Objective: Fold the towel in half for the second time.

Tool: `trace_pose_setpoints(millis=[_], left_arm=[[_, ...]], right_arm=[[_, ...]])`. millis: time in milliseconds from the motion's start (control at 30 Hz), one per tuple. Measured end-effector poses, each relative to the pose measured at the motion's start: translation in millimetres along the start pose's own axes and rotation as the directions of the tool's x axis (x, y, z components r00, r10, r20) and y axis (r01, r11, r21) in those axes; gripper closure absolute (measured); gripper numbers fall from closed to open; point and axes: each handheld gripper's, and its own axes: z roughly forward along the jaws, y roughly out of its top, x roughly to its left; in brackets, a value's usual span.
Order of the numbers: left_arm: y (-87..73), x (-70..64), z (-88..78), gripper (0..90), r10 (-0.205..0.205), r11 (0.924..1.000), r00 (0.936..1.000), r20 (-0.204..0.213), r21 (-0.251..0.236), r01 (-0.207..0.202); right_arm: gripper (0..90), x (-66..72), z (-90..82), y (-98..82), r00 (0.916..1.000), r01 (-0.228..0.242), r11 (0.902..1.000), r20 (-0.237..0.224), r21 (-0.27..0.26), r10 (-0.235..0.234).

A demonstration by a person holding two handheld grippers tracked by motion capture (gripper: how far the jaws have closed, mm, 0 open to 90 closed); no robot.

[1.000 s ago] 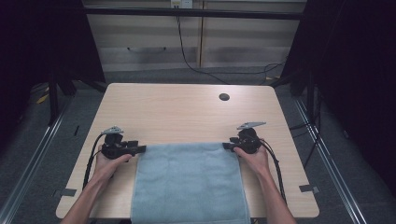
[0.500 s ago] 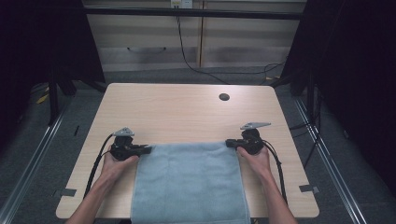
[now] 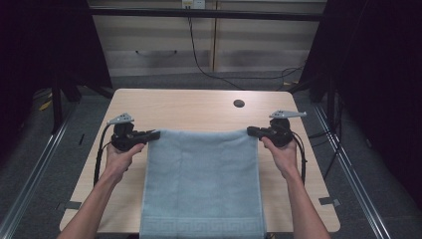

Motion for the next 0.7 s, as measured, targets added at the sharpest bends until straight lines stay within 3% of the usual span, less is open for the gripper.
trace_pose_setpoints(millis=[267, 500, 600, 633, 700], left_arm=[[34.6, 5.6, -5.2, 82.4, 0.016, 0.9994, 0.9992, -0.037, -0.031, -0.017], [54.9, 13.0, -11.1, 82.2, -0.020, 0.9943, 0.9987, -0.047, -0.106, 0.015], [54.8, 11.3, -15.9, 82.2, -0.005, 0.9932, 0.9995, -0.033, -0.117, 0.002], [50.2, 9.6, -17.2, 82.2, 0.013, 0.9944, 0.9989, -0.044, -0.104, -0.018], [41.1, 9.6, -19.1, 82.2, 0.011, 0.9949, 0.9994, -0.033, -0.100, -0.014]], right_arm=[[86.2, 0.1, -0.3, 39.1, 0.9997, 0.016, 0.9990, 0.017, -0.042, -0.015], [86.3, 1.9, -4.5, 69.3, 0.9987, 0.037, 0.9951, 0.039, -0.092, -0.034], [86.3, 3.1, -7.8, 75.4, 0.9986, 0.045, 0.9938, 0.033, -0.102, -0.042], [86.3, 4.0, -9.1, 74.7, 0.9985, 0.050, 0.9933, 0.027, -0.104, -0.048], [86.3, 6.4, -11.2, 67.4, 0.9987, 0.050, 0.9928, -0.003, -0.109, -0.050]])
